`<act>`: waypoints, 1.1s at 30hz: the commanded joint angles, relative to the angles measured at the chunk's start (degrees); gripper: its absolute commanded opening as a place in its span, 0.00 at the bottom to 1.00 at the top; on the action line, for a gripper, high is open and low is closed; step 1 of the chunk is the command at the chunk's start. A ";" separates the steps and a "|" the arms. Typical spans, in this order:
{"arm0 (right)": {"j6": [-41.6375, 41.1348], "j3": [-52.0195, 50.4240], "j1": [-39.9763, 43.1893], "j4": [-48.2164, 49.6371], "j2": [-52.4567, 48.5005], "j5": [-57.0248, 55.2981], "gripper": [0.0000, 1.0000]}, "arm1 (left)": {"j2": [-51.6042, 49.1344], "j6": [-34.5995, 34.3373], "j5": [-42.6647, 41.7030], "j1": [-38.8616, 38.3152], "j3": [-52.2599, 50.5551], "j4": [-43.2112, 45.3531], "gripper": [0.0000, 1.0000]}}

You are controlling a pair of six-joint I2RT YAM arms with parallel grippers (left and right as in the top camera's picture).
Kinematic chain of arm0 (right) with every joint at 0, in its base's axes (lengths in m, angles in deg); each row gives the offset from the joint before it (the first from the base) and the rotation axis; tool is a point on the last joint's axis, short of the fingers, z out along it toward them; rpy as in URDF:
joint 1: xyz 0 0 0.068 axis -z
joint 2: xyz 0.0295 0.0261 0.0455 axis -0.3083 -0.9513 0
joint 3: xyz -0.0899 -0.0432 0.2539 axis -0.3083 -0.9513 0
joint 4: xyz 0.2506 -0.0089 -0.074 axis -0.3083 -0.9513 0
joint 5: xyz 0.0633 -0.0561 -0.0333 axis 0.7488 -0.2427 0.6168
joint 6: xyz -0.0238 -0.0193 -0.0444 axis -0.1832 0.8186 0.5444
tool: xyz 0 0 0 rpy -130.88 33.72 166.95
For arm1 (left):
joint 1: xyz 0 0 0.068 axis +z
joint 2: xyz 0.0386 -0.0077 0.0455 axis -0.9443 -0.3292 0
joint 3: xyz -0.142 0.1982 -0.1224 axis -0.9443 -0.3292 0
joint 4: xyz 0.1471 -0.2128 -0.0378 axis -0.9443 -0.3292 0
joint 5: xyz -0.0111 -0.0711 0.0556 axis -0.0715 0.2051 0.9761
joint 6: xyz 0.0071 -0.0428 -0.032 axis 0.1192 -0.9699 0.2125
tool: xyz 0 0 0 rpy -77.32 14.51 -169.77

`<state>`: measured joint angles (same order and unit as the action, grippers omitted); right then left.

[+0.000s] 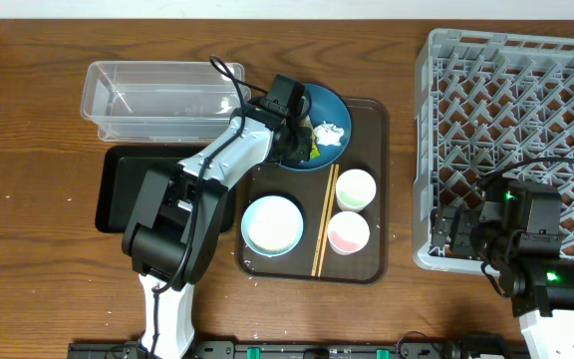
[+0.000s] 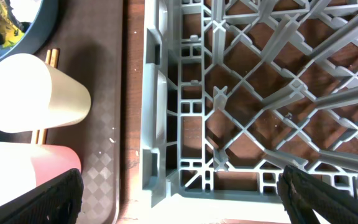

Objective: Sort waste into correct bins and load items into the dishwasher rack
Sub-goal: 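Reach the left gripper to the blue plate and grasp the yellow wrapper, then carry the wrapper with the left gripper into the clear bin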

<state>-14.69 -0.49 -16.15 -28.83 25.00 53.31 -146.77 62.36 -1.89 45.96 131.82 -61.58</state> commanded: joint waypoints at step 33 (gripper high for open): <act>-0.83 1.29 -0.70 -0.22 0.13 0.48 0.99 | -1.46 0.11 3.76 0.00 0.92 6.62 0.64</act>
<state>-14.69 -0.49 -16.15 -29.00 25.00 53.31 -148.14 62.49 3.02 46.03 132.58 -55.22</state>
